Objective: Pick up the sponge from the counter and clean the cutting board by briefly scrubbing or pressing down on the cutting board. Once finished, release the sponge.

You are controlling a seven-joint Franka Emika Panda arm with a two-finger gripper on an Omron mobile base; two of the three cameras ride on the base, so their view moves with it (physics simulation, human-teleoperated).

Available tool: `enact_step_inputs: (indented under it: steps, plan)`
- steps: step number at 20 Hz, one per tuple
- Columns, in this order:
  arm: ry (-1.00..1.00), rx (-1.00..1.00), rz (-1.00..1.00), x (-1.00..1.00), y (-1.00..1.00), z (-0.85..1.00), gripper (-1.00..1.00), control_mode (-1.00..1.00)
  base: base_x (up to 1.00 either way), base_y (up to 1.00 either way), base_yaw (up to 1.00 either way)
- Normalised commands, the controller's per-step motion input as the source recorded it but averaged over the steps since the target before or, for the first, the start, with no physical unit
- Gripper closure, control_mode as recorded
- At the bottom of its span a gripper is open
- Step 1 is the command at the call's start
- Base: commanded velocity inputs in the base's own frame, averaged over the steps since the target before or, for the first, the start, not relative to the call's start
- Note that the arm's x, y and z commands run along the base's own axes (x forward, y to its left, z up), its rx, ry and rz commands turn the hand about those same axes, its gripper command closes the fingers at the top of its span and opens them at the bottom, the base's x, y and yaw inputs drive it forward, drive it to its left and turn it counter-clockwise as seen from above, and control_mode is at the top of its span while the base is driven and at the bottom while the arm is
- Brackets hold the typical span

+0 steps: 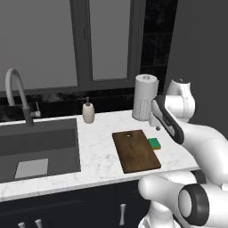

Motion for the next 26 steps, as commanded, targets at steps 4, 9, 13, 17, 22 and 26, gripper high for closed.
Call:
enact_step_inputs:
  steps: [4, 9, 13, 17, 22, 26]
  plan:
    - [0.0, 0.01, 0.0, 0.0, 0.0, -0.4, -1.0, -1.0, 0.0, 0.0, 0.0]
    - [0.0, 0.0, 0.0, 0.0, 0.0, -0.41, -1.0, -1.0, 0.0, 0.0, 0.0]
    - [0.0, 0.0, 0.0, 0.0, -0.05, -0.38, -1.0, -1.0, 0.0, 0.0, 0.0]
    - [0.0, 0.0, 0.0, 0.01, -0.1, -0.33, -1.0, -1.0, 0.0, 0.0, 0.0]
    - [0.0, 0.0, 0.0, 0.06, -0.08, -0.28, -1.0, -1.0, 0.0, 0.0, 0.0]
    - [0.02, 0.0, 0.0, 0.19, -0.08, -0.21, -1.0, -1.0, 0.0, 0.0, 0.0]
